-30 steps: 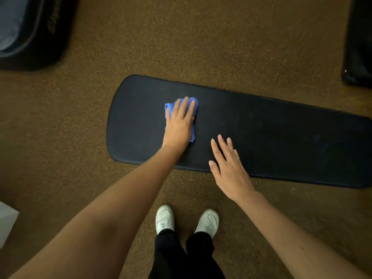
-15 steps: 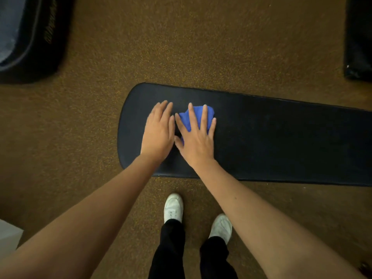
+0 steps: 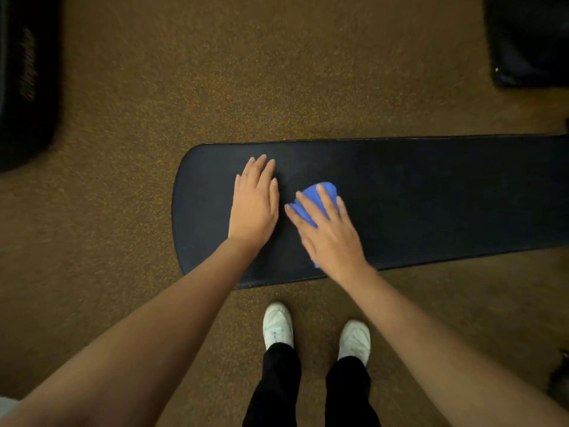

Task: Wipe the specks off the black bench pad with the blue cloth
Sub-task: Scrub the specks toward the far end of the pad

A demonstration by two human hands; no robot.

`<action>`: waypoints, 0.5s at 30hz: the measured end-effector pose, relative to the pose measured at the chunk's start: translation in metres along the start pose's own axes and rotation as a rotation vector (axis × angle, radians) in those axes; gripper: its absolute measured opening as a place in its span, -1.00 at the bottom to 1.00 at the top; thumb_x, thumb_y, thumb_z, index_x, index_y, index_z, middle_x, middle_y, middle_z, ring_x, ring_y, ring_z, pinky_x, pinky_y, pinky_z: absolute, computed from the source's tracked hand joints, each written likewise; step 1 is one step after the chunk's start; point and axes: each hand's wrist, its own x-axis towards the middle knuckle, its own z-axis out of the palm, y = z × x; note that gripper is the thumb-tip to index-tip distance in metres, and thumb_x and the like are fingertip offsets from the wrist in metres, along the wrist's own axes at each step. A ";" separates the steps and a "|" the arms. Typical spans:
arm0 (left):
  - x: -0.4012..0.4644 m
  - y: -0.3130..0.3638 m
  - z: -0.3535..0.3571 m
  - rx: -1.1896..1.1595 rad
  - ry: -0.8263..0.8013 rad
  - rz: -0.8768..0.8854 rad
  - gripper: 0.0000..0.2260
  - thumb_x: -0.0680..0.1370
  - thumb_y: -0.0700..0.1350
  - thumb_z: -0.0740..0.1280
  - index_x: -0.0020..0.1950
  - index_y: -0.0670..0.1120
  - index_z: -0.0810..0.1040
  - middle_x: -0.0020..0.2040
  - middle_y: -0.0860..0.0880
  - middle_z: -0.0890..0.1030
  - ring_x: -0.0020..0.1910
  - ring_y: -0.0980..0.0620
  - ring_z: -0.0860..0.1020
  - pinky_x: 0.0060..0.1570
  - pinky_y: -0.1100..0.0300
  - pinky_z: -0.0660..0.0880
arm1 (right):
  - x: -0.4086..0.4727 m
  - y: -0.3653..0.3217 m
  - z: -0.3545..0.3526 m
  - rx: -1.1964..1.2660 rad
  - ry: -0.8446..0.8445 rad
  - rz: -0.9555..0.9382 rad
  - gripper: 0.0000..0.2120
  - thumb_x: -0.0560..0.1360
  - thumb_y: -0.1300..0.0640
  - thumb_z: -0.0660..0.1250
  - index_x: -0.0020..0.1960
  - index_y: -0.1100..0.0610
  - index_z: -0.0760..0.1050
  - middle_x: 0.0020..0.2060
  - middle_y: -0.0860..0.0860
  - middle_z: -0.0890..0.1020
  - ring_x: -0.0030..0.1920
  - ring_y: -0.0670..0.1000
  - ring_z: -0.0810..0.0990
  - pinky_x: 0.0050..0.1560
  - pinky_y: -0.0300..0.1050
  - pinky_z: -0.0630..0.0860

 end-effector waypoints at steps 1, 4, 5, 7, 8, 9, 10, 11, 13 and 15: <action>0.000 0.001 0.001 -0.003 -0.004 0.005 -0.55 0.60 -0.05 -0.06 0.43 -0.19 0.29 0.46 -0.13 0.27 0.48 -0.07 0.12 0.44 -0.04 0.03 | 0.004 0.014 -0.003 0.000 0.017 0.045 -0.54 0.48 0.13 0.25 0.38 0.05 0.39 0.36 0.13 0.41 0.40 0.31 0.26 0.29 0.34 0.25; 0.002 0.002 0.001 -0.008 -0.012 -0.004 -0.56 0.61 -0.06 -0.05 0.44 -0.18 0.28 0.46 -0.12 0.26 0.48 -0.06 0.11 0.44 -0.02 0.01 | 0.001 0.041 -0.010 0.090 0.083 0.383 -0.57 0.54 0.17 0.19 0.41 0.07 0.34 0.40 0.15 0.36 0.44 0.32 0.15 0.34 0.35 0.22; 0.002 0.001 0.002 -0.006 -0.015 -0.005 -0.58 0.62 -0.07 -0.04 0.44 -0.18 0.27 0.46 -0.12 0.25 0.48 -0.07 0.11 0.45 -0.03 0.00 | -0.004 0.038 -0.009 0.098 0.111 0.462 -0.56 0.54 0.18 0.22 0.41 0.08 0.34 0.40 0.16 0.35 0.45 0.32 0.13 0.35 0.35 0.20; 0.001 -0.001 0.004 0.005 -0.025 0.001 -0.59 0.63 -0.09 -0.03 0.43 -0.18 0.28 0.46 -0.13 0.25 0.48 -0.08 0.11 0.45 -0.06 0.02 | -0.016 0.016 -0.005 0.089 0.146 0.490 -0.53 0.51 0.19 0.27 0.41 0.10 0.35 0.40 0.16 0.35 0.44 0.35 0.12 0.34 0.34 0.17; 0.000 -0.002 0.006 0.012 -0.032 0.003 -0.58 0.62 -0.08 -0.04 0.43 -0.18 0.28 0.46 -0.13 0.25 0.48 -0.08 0.11 0.44 -0.07 0.02 | -0.021 0.003 -0.003 0.098 0.141 0.432 -0.52 0.49 0.19 0.28 0.41 0.10 0.35 0.40 0.16 0.35 0.43 0.35 0.13 0.33 0.35 0.16; -0.001 -0.003 0.008 0.022 -0.040 0.002 -0.57 0.61 -0.07 -0.05 0.43 -0.18 0.28 0.47 -0.13 0.25 0.48 -0.08 0.11 0.44 -0.07 0.02 | -0.025 -0.008 -0.001 0.103 0.116 0.345 -0.50 0.47 0.18 0.29 0.41 0.09 0.35 0.39 0.15 0.36 0.43 0.35 0.14 0.33 0.35 0.16; -0.002 -0.004 0.010 0.036 -0.049 0.003 -0.57 0.62 -0.06 -0.05 0.44 -0.17 0.27 0.47 -0.12 0.23 0.49 -0.08 0.10 0.43 -0.07 0.02 | -0.028 -0.013 0.000 0.088 0.088 0.254 -0.49 0.46 0.17 0.30 0.40 0.08 0.35 0.39 0.14 0.37 0.43 0.33 0.16 0.32 0.34 0.17; -0.003 -0.004 0.012 0.053 -0.062 0.007 -0.58 0.63 -0.07 -0.04 0.45 -0.17 0.25 0.49 -0.12 0.21 0.49 -0.08 0.07 0.43 -0.07 0.00 | -0.026 -0.011 0.001 0.062 0.068 0.175 -0.49 0.46 0.16 0.31 0.40 0.07 0.36 0.38 0.13 0.39 0.43 0.32 0.19 0.32 0.32 0.18; -0.006 -0.003 0.017 0.089 -0.085 0.017 -0.61 0.65 -0.10 -0.01 0.48 -0.15 0.20 0.51 -0.10 0.14 0.51 -0.07 0.01 0.44 -0.06 -0.05 | -0.015 0.006 0.001 0.024 0.050 0.080 -0.52 0.46 0.14 0.31 0.38 0.06 0.39 0.36 0.12 0.41 0.41 0.30 0.24 0.31 0.31 0.23; -0.009 -0.001 0.021 0.114 -0.095 0.014 -0.60 0.65 -0.09 -0.01 0.49 -0.13 0.16 0.53 -0.08 0.09 0.51 -0.05 -0.04 0.44 -0.05 -0.10 | -0.004 0.022 -0.002 0.008 0.031 0.021 -0.54 0.47 0.13 0.25 0.37 0.04 0.40 0.36 0.13 0.42 0.40 0.30 0.26 0.30 0.30 0.26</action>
